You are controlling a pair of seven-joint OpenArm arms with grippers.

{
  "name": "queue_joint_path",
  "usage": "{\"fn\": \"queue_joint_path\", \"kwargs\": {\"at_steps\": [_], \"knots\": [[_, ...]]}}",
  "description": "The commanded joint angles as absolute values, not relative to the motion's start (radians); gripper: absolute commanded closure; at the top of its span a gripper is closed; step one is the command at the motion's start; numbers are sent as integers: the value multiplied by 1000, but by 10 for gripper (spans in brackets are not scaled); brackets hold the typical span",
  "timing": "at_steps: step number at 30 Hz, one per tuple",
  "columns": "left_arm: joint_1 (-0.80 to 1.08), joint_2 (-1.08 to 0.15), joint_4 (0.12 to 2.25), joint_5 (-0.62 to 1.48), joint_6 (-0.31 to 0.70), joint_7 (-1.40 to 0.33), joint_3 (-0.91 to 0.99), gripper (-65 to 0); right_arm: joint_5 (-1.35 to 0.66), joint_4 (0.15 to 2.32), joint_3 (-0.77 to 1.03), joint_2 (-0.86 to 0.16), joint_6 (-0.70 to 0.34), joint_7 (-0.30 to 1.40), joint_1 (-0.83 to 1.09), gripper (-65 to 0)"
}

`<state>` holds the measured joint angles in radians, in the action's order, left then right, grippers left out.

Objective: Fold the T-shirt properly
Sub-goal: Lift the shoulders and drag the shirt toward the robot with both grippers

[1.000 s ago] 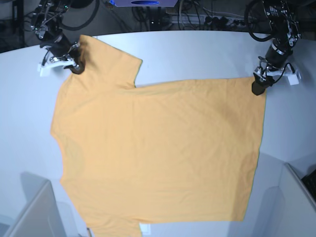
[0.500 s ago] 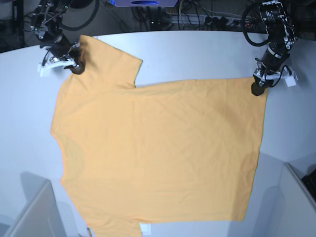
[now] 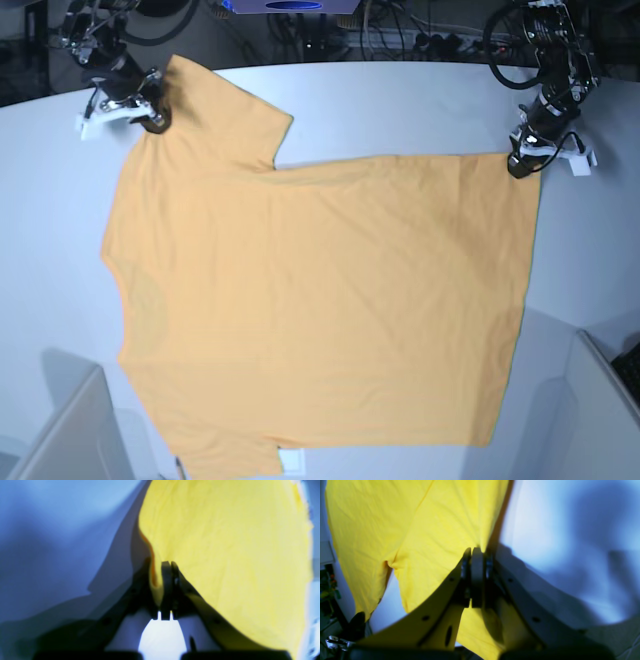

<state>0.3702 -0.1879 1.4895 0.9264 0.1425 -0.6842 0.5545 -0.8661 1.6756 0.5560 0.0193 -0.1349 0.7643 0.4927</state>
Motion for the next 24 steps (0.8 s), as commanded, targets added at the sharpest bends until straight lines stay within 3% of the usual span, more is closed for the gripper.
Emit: {"fn": "queue_joint_path", "kwargs": {"at_steps": [1, 15, 24], "knots": [[398, -194, 1515, 875, 114, -717, 558, 0, -852, 1701, 559, 13, -122, 776, 510, 0], [547, -196, 1735, 860, 114, -716, 561, 0, -852, 1893, 622, 71, -125, 783, 596, 0], [564, -196, 1819, 860, 110, -719, 556, 0, -852, 1903, 628, 73, -125, 845, 558, 0]]}}
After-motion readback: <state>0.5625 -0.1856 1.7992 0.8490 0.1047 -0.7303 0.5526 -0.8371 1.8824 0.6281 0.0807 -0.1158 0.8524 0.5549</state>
